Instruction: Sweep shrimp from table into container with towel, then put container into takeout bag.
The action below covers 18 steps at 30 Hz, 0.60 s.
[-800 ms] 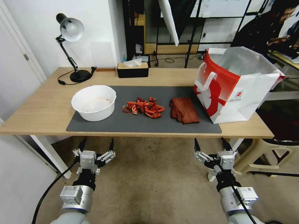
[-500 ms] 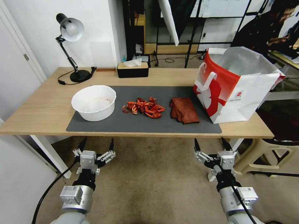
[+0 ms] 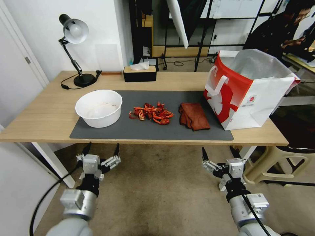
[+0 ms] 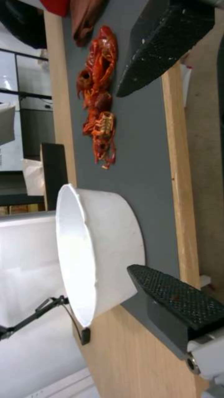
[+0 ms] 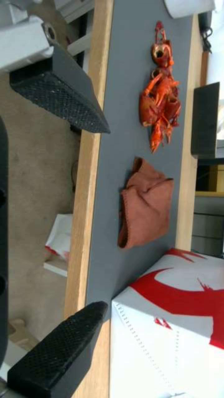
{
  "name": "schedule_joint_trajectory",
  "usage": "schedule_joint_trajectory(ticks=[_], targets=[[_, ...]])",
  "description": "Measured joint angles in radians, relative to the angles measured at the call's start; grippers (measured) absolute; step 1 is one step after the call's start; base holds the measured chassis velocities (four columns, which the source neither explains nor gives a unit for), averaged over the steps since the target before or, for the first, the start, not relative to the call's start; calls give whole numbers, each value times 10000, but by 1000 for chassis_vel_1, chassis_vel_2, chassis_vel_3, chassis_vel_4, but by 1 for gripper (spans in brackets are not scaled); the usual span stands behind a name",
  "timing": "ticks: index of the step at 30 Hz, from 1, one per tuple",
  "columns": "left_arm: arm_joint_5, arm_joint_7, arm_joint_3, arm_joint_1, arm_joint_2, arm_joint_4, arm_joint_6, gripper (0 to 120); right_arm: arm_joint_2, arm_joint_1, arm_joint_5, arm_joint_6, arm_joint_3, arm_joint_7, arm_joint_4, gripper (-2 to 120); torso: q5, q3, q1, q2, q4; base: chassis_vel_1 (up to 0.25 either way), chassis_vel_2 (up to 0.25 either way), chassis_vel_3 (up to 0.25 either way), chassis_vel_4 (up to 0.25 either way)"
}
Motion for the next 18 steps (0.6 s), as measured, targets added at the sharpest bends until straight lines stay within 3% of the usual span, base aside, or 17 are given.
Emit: schedule_joint_trajectory(ticks=[5, 8, 10, 18], targets=[[-665, -162, -9, -241, 545, -39, 334, 100, -12, 59, -12, -673, -91, -130, 158, 100, -13, 1, -1, -1, 8, 0, 0, 0, 0], [-1801, -423, -65, -639, 1301, -133, 829, 100, -51, 185, -64, -1751, -237, -367, 475, 100, -3, 1, -1, -1, 3, 0, 0, 0, 0], [-2068, -478, -93, -732, 1485, -155, 935, 100, -72, 214, -64, -1874, -233, -387, 518, 100, -3, 1, 0, 0, -2, 0, 0, 0, 0], [-2193, -453, -92, -718, 1529, -72, 995, 100, -144, 282, -33, -1963, -203, -389, 543, 100, -3, 1, 0, -1, 6, 0, 0, 0, 0]])
